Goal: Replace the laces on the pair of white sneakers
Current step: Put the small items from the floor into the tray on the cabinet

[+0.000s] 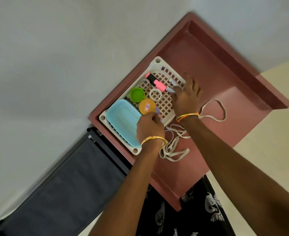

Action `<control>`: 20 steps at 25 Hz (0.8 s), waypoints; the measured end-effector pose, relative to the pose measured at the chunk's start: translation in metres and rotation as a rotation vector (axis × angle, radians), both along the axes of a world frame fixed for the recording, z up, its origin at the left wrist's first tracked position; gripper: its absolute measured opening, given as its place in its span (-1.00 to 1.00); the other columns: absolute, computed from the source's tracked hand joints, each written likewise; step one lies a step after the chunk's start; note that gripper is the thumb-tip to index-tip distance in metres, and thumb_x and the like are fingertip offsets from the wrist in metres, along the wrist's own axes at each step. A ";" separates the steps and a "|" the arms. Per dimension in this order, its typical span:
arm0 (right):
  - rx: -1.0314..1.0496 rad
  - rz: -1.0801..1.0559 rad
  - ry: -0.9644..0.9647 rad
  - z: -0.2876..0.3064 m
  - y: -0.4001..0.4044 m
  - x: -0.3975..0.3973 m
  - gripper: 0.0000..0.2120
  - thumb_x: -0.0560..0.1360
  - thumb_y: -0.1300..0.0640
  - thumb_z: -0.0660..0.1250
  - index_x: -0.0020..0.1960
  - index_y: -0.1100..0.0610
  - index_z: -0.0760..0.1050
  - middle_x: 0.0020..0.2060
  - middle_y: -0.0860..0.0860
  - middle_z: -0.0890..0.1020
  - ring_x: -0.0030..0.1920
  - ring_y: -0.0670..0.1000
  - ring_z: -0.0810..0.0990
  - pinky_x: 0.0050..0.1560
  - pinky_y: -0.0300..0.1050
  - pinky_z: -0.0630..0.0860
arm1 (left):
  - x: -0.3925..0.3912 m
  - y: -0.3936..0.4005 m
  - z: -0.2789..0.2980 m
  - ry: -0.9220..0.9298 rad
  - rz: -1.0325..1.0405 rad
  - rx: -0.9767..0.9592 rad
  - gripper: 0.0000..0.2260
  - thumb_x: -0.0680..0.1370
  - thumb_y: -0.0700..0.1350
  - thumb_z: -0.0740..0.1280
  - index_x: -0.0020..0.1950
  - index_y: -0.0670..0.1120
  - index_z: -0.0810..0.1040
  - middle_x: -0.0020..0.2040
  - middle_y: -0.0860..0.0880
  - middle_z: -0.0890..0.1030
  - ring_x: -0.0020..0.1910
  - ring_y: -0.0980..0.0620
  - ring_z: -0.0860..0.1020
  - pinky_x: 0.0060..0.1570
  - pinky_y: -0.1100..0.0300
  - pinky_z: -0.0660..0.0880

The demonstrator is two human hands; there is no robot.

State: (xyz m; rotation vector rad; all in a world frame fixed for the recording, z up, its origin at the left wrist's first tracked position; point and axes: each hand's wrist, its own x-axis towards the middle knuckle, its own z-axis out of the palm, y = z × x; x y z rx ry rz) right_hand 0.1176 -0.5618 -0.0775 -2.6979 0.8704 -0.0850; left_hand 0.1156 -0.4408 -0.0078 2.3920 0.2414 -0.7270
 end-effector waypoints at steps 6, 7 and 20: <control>0.048 -0.036 -0.071 0.005 -0.001 -0.009 -0.80 0.38 0.23 0.37 -0.01 0.17 0.63 0.24 0.21 0.48 0.23 0.30 0.41 0.15 0.18 0.32 | 0.009 -0.011 0.004 -0.208 -0.379 0.327 -0.73 0.59 0.06 0.23 0.02 -0.07 0.64 -0.02 -0.08 0.61 -0.07 -0.12 0.59 -0.22 0.14 0.40; 0.050 -0.057 -0.100 0.008 -0.002 -0.012 -0.78 0.36 0.24 0.37 -0.01 0.16 0.62 0.22 0.21 0.49 0.21 0.29 0.43 0.13 0.18 0.33 | 0.009 -0.012 0.003 -0.221 -0.437 0.351 -0.74 0.59 0.04 0.23 0.03 -0.08 0.63 -0.01 -0.08 0.60 -0.06 -0.13 0.59 -0.22 0.14 0.39; 0.170 -0.196 -0.338 0.023 0.002 -0.051 -0.77 0.32 0.24 0.26 -0.06 0.21 0.57 0.02 0.14 0.57 0.09 0.20 0.47 0.10 0.05 0.30 | -0.017 0.003 -0.021 -0.328 -0.517 0.219 -0.78 0.58 -0.07 0.24 -0.06 -0.15 0.62 -0.05 -0.11 0.60 -0.20 -0.16 0.59 -0.33 0.12 0.41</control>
